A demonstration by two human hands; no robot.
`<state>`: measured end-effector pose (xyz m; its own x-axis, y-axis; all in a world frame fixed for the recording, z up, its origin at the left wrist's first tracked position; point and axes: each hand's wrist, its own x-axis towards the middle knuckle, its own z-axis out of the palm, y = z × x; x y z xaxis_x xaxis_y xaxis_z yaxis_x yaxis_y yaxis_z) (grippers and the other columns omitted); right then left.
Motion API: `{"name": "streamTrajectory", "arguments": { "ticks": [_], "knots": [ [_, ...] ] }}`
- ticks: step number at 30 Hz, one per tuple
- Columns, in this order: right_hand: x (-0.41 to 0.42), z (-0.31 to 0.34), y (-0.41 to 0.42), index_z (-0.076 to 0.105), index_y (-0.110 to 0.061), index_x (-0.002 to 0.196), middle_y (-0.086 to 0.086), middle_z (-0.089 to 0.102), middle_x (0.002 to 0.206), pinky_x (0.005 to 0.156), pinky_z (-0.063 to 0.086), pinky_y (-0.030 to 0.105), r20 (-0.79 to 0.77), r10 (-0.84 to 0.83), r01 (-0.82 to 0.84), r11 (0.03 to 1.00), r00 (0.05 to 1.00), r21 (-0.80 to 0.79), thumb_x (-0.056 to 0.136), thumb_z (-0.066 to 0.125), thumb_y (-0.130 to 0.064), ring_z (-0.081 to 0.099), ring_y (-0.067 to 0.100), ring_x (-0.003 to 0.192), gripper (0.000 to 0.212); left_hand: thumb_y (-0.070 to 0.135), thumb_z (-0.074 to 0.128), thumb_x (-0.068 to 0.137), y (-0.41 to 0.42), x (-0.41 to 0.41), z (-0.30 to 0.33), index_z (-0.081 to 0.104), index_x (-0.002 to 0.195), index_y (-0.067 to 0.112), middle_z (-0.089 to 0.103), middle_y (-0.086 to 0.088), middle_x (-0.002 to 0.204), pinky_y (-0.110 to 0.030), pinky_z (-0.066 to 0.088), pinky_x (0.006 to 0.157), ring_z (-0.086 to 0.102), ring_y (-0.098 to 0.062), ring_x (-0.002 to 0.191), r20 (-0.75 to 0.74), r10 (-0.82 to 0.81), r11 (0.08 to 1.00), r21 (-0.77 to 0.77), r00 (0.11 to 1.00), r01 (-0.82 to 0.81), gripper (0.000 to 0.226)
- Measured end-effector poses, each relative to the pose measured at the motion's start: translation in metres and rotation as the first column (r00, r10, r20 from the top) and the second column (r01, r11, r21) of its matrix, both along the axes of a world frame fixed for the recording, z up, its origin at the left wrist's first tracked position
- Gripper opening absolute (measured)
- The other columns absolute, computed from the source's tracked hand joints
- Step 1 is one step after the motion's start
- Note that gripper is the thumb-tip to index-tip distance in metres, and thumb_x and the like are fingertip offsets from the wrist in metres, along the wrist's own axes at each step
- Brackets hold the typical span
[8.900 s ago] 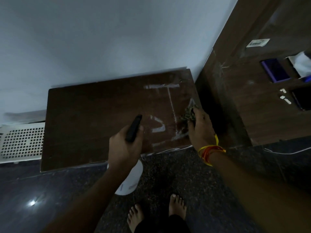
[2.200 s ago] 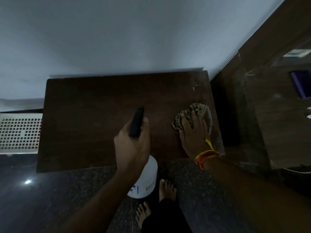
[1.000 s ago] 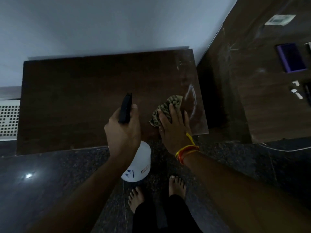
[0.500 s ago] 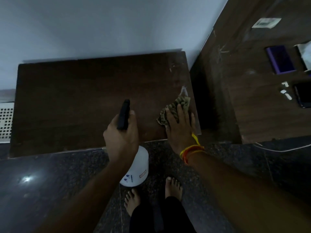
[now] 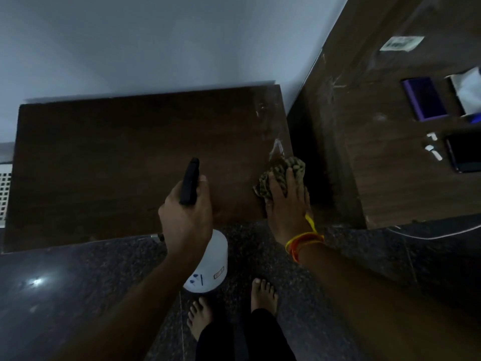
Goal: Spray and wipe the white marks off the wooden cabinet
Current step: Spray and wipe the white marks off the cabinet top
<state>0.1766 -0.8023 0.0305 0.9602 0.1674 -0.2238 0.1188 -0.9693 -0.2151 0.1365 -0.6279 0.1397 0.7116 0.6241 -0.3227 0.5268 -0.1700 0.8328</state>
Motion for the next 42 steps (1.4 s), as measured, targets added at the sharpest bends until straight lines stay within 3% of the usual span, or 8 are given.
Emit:
{"name": "streamTrajectory", "arguments": {
  "ticks": [3, 6, 10, 15, 23, 27, 30, 42],
  "knots": [
    [-0.01, -0.005, -0.01, 0.018, -0.032, 0.149, 0.013, 0.005, 0.159, 0.115, 0.018, 0.053, -0.039, -0.021, 0.022, 1.0, 0.999, 0.012, 0.095, 0.042, -0.036, 0.004, 0.042, 0.144, 0.059, 0.038, 0.053, 0.097, -0.006, 0.005, 0.004, 0.054, 0.072, 0.022, 0.056, -0.01, 0.062, -0.042, 0.049, 0.05, 0.056, -0.033, 0.057, -0.006, -0.005, 1.0, -0.026, 1.0, 0.005, 0.029],
    [-0.002, -0.012, -0.016, 0.017, -0.033, 0.149, 0.014, 0.003, 0.159, 0.114, 0.02, 0.056, -0.046, 0.025, -0.025, 1.0, 0.999, 0.004, 0.092, 0.035, -0.039, 0.002, 0.042, 0.144, 0.06, 0.036, 0.053, 0.098, -0.011, 0.009, 0.006, 0.052, 0.07, 0.021, 0.047, -0.004, 0.056, -0.037, 0.042, 0.049, 0.048, -0.025, 0.052, 0.014, -0.019, 0.999, -0.048, 1.0, 0.02, 0.031],
    [0.024, -0.009, -0.009, 0.026, -0.032, 0.147, 0.014, 0.007, 0.158, 0.111, 0.027, 0.054, 0.019, -0.038, 0.037, 0.998, 0.999, 0.047, 0.093, 0.046, -0.034, 0.014, 0.046, 0.14, 0.058, 0.037, 0.053, 0.097, -0.015, 0.016, 0.005, 0.052, 0.07, 0.022, 0.049, -0.004, 0.058, -0.049, 0.054, 0.054, 0.051, -0.024, 0.055, 0.002, -0.031, 0.998, -0.049, 1.0, 0.031, 0.031],
    [0.028, -0.006, -0.008, 0.022, -0.032, 0.148, 0.013, 0.003, 0.159, 0.113, 0.025, 0.052, 0.014, -0.02, 0.019, 0.998, 1.0, 0.065, 0.095, 0.043, -0.035, 0.011, 0.043, 0.142, 0.057, 0.038, 0.052, 0.098, -0.018, 0.019, 0.001, 0.054, 0.073, 0.02, 0.05, -0.005, 0.06, -0.042, 0.049, 0.051, 0.05, -0.022, 0.053, 0.004, -0.044, 0.999, -0.028, 0.999, 0.044, 0.03],
    [0.034, -0.003, -0.009, 0.02, -0.031, 0.148, 0.016, 0.003, 0.158, 0.115, 0.02, 0.053, 0.003, 0.054, -0.054, 0.998, 0.999, 0.04, 0.092, 0.044, -0.035, 0.008, 0.043, 0.143, 0.061, 0.039, 0.052, 0.098, -0.024, 0.046, 0.01, 0.053, 0.075, 0.027, 0.056, -0.01, 0.064, -0.058, 0.057, 0.06, 0.056, -0.029, 0.058, -0.014, -0.026, 0.998, -0.049, 1.0, 0.026, 0.026],
    [0.073, -0.009, 0.006, 0.032, -0.028, 0.145, 0.02, 0.018, 0.155, 0.111, 0.023, 0.056, 0.053, 0.013, -0.016, 0.998, 0.999, 0.066, 0.089, 0.044, -0.034, 0.019, 0.047, 0.139, 0.057, 0.038, 0.052, 0.098, -0.023, 0.056, 0.011, 0.053, 0.075, 0.024, 0.055, -0.008, 0.064, -0.053, 0.055, 0.058, 0.055, -0.029, 0.059, -0.008, -0.02, 0.999, -0.04, 1.0, 0.02, 0.027],
    [0.088, -0.012, 0.009, 0.027, -0.029, 0.147, 0.018, 0.011, 0.157, 0.114, 0.016, 0.053, 0.041, 0.062, -0.064, 0.997, 0.997, 0.041, 0.092, 0.047, -0.033, 0.012, 0.045, 0.141, 0.059, 0.038, 0.052, 0.098, -0.024, 0.06, 0.01, 0.052, 0.074, 0.021, 0.054, -0.007, 0.063, -0.044, 0.051, 0.053, 0.054, -0.029, 0.059, -0.009, -0.016, 0.999, -0.039, 1.0, 0.016, 0.029],
    [0.124, -0.008, 0.023, 0.027, -0.027, 0.147, 0.018, 0.011, 0.157, 0.115, 0.014, 0.05, 0.077, 0.042, -0.047, 0.997, 0.996, 0.058, 0.093, 0.047, -0.032, 0.014, 0.045, 0.141, 0.058, 0.037, 0.051, 0.098, -0.016, 0.083, 0.01, 0.054, 0.076, 0.022, 0.056, -0.008, 0.067, -0.039, 0.05, 0.057, 0.055, -0.026, 0.061, -0.022, -0.021, 0.996, -0.083, 1.0, 0.019, 0.026]
  ]
}}
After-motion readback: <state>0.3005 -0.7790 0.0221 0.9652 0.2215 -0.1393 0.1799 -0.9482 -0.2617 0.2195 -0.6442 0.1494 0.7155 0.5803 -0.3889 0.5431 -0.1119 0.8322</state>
